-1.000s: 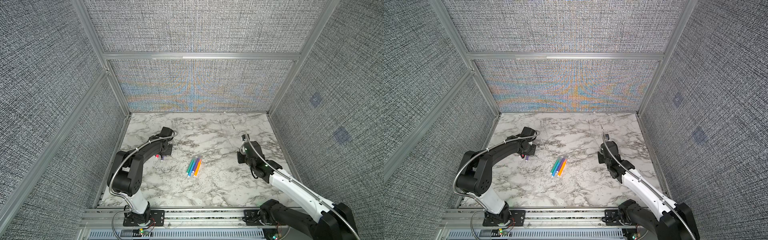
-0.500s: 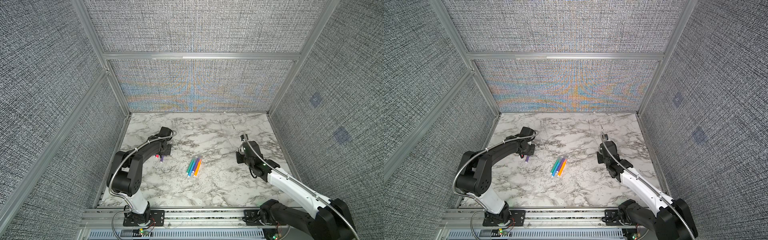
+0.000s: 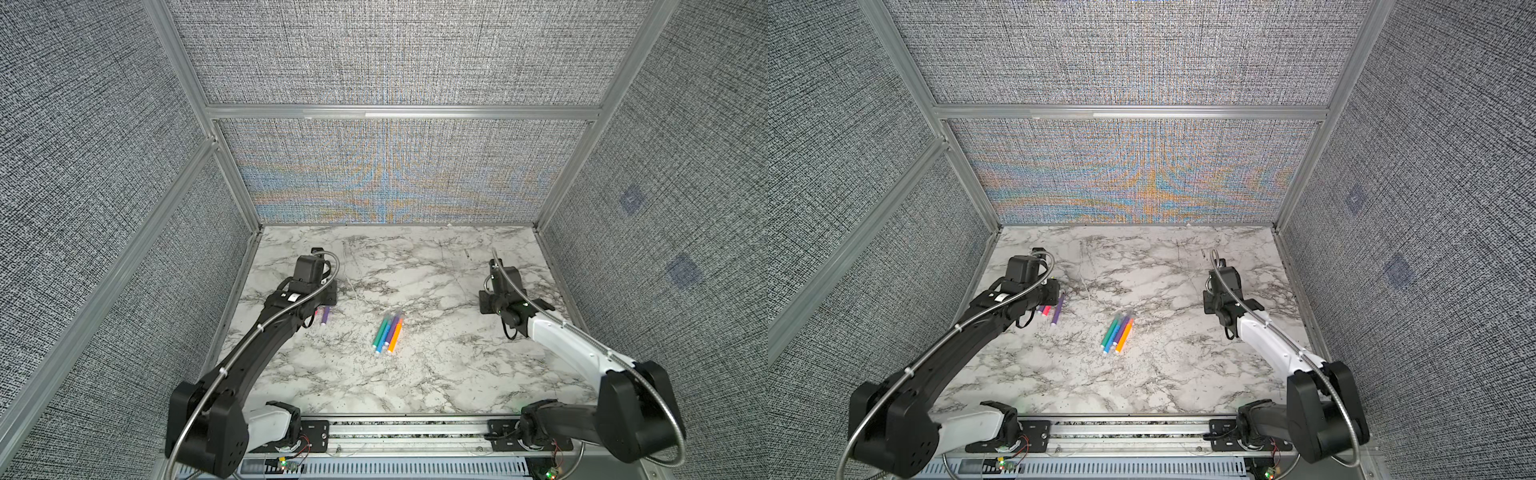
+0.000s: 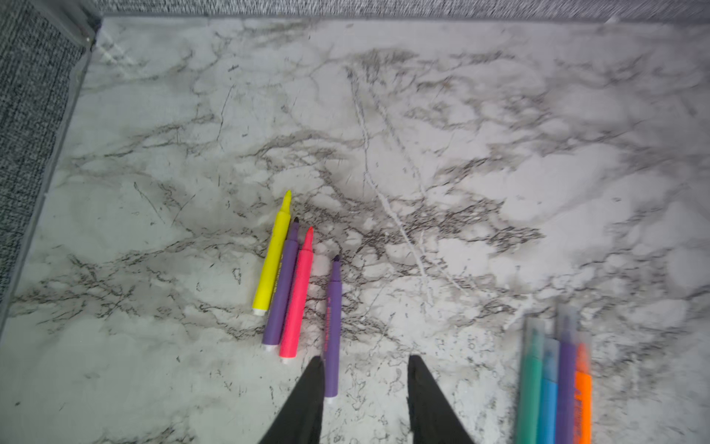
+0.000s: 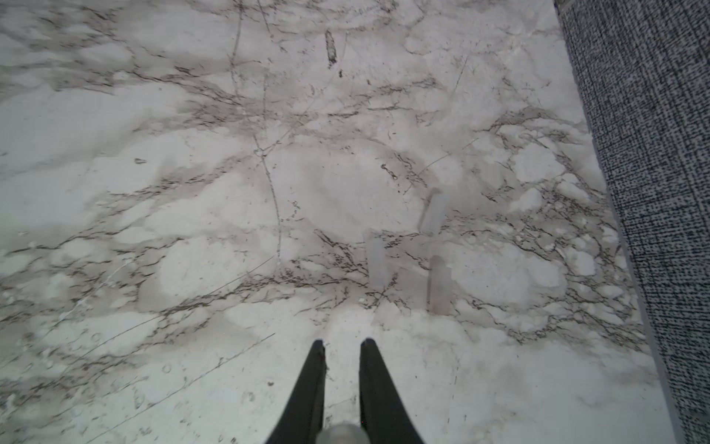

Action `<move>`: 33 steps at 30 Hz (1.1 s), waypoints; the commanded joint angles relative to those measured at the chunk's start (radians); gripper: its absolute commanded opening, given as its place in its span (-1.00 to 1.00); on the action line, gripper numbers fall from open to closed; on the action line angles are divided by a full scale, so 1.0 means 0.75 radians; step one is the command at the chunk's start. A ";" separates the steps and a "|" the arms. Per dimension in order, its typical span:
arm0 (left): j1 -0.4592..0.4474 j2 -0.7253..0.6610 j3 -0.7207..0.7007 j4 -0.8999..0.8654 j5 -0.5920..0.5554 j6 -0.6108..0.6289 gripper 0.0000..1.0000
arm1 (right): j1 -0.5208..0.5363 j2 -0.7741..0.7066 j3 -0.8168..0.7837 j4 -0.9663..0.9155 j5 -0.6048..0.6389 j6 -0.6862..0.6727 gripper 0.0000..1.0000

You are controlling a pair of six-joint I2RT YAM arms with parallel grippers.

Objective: Remove pen caps from pens
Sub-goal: Place the pen cap to the middle-right of the table.

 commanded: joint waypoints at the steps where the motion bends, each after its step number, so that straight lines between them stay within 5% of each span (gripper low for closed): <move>1: -0.016 -0.120 -0.044 0.070 0.123 -0.018 -0.23 | -0.036 0.126 0.095 -0.062 -0.070 -0.059 -1.00; 7: -0.085 -0.261 -0.102 0.104 0.125 -0.025 -0.21 | -0.038 0.372 0.288 -0.111 -0.093 -0.108 -1.00; 18: -0.145 -0.203 -0.111 0.114 0.092 -0.017 -0.16 | -0.040 0.666 0.445 -0.167 0.031 -0.145 -1.00; 25: -0.165 -0.187 -0.112 0.116 0.078 -0.015 -0.12 | -0.040 0.728 0.464 -0.179 0.046 -0.149 -0.99; 33: -0.190 -0.164 -0.113 0.118 0.084 -0.006 -0.10 | -0.040 0.712 0.446 -0.168 0.036 -0.151 -0.74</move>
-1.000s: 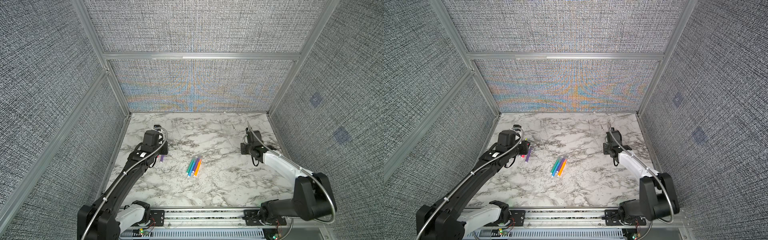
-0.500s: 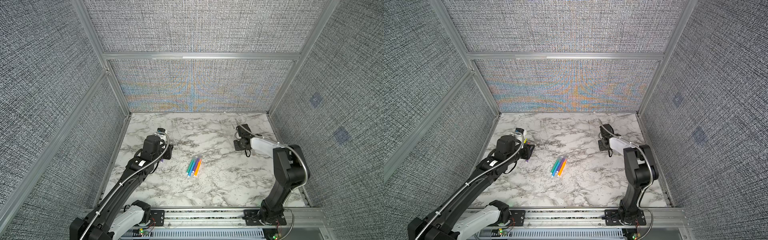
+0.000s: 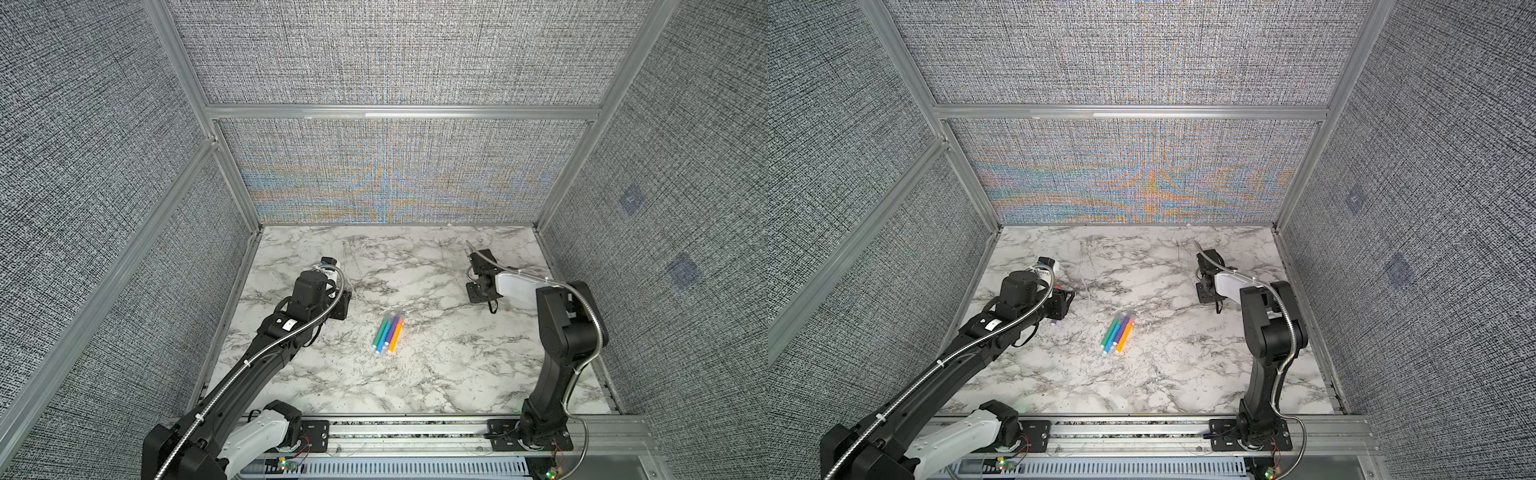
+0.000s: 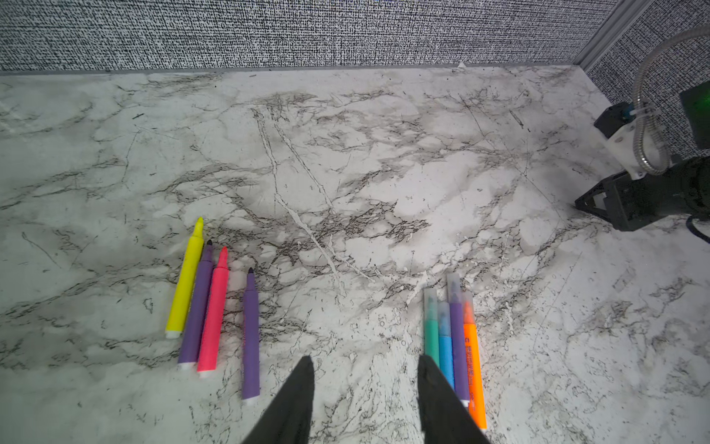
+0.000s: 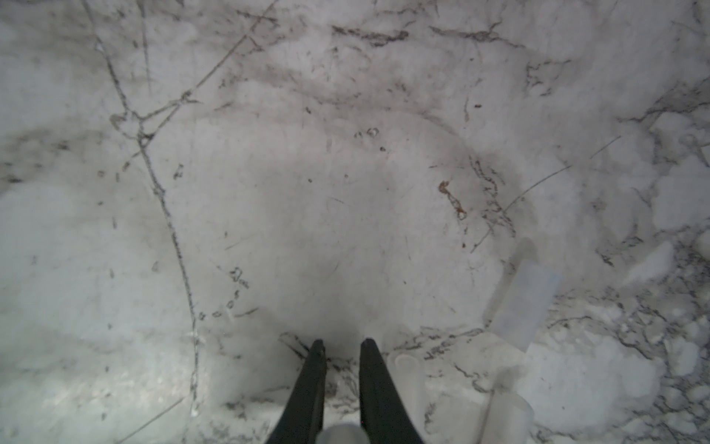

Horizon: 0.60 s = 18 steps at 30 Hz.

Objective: Remove pen caps from pens
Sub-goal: Place the pen cap to the middle-right of the table.

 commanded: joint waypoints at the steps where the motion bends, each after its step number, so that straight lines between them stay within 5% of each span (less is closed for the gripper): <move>1: -0.012 0.016 0.001 0.042 -0.001 0.007 -0.10 | 0.001 -0.005 -0.004 -0.023 0.001 -0.009 -0.70; 18: -0.165 -0.012 -0.097 0.049 0.006 -0.038 -0.13 | 0.005 -0.135 -0.059 0.015 -0.029 0.000 -0.36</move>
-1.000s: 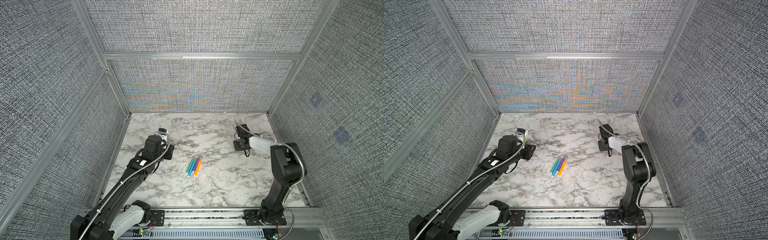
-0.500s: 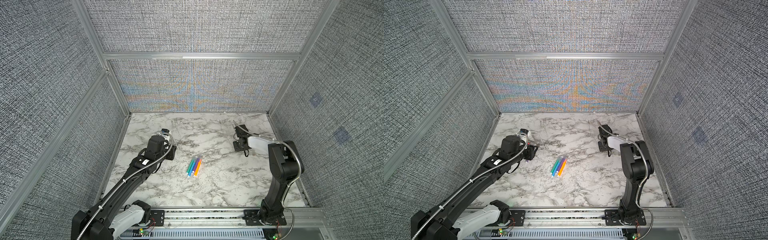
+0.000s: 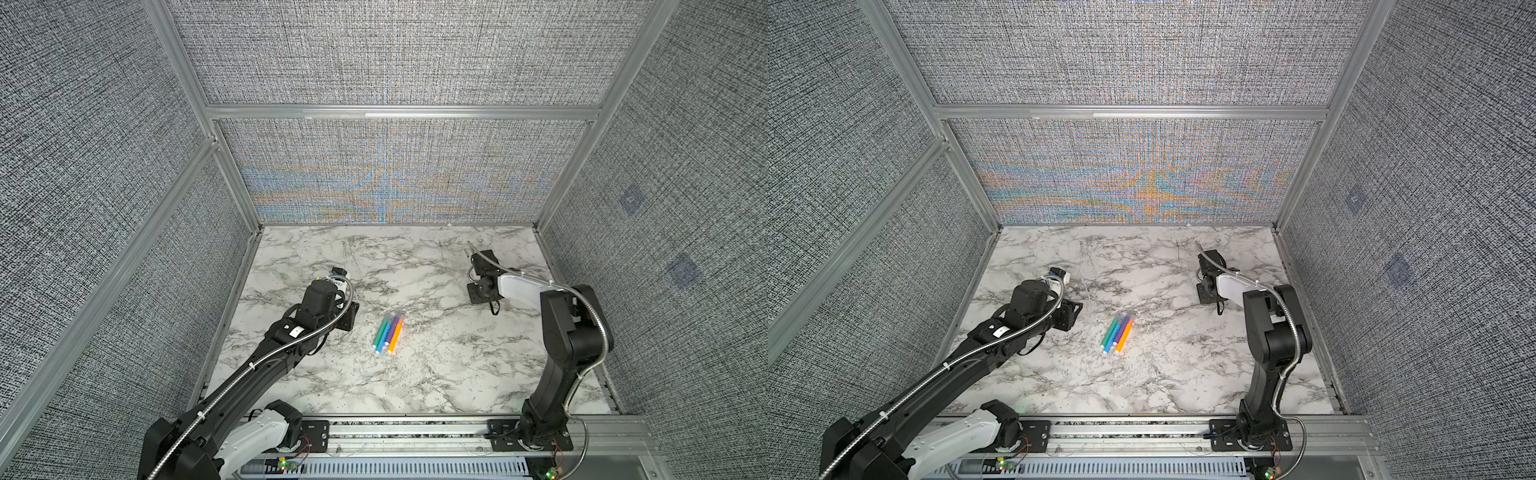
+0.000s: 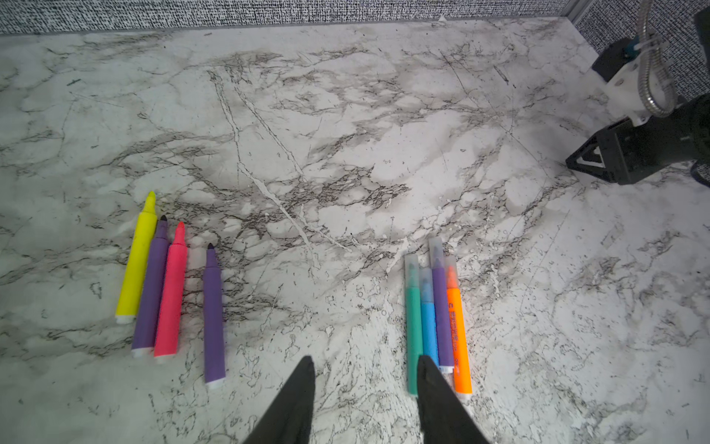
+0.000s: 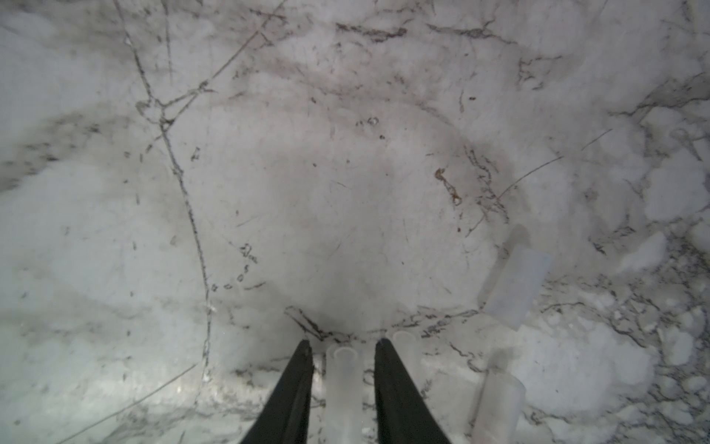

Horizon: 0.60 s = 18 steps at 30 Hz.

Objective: Remove pen caps from pens
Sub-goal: Place the pen cap to the middle-right of the table, then pick up the pen from the center of the table.

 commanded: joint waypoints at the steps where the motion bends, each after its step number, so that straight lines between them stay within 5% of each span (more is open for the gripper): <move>1: -0.052 0.024 -0.005 0.046 0.026 -0.009 -0.13 | 0.007 -0.078 -0.015 0.006 -0.021 0.006 -0.36; 8: -0.208 0.213 0.016 0.088 -0.028 -0.052 -0.14 | 0.151 -0.405 -0.075 -0.043 0.042 0.023 -0.31; 18: -0.438 0.480 0.088 0.097 -0.138 -0.120 -0.17 | 0.234 -0.794 -0.242 0.065 -0.200 0.062 -0.30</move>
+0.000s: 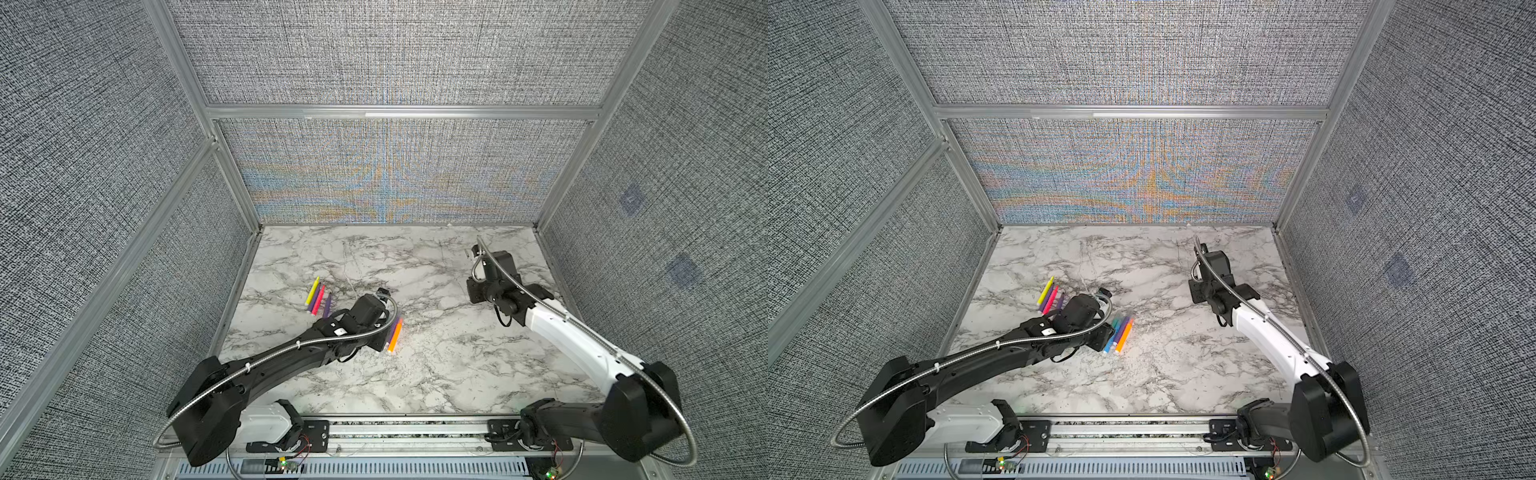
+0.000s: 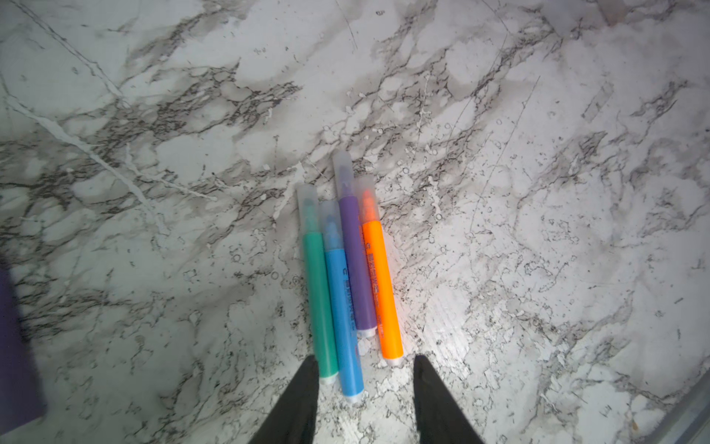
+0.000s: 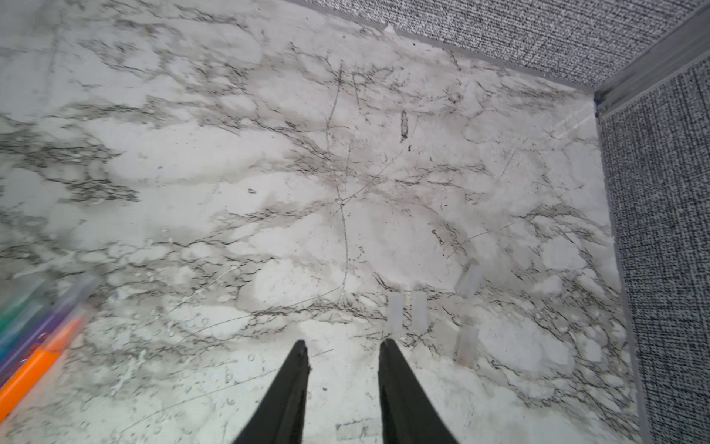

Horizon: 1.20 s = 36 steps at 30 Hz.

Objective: Remove pen caps from pens
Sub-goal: Pick up the pen from the center of the table.

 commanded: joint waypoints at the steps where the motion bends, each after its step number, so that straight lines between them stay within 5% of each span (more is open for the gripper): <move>1: -0.026 0.090 0.028 0.061 -0.045 -0.034 -0.17 | 0.005 -0.062 -0.038 0.069 -0.146 0.026 -0.30; 10: -0.089 0.330 0.180 0.004 -0.102 -0.058 -0.19 | 0.023 -0.162 -0.134 0.138 -0.226 0.041 -0.27; 36: -0.098 0.559 0.295 -0.034 -0.094 -0.083 -0.31 | 0.021 -0.173 -0.141 0.153 -0.201 0.049 -0.27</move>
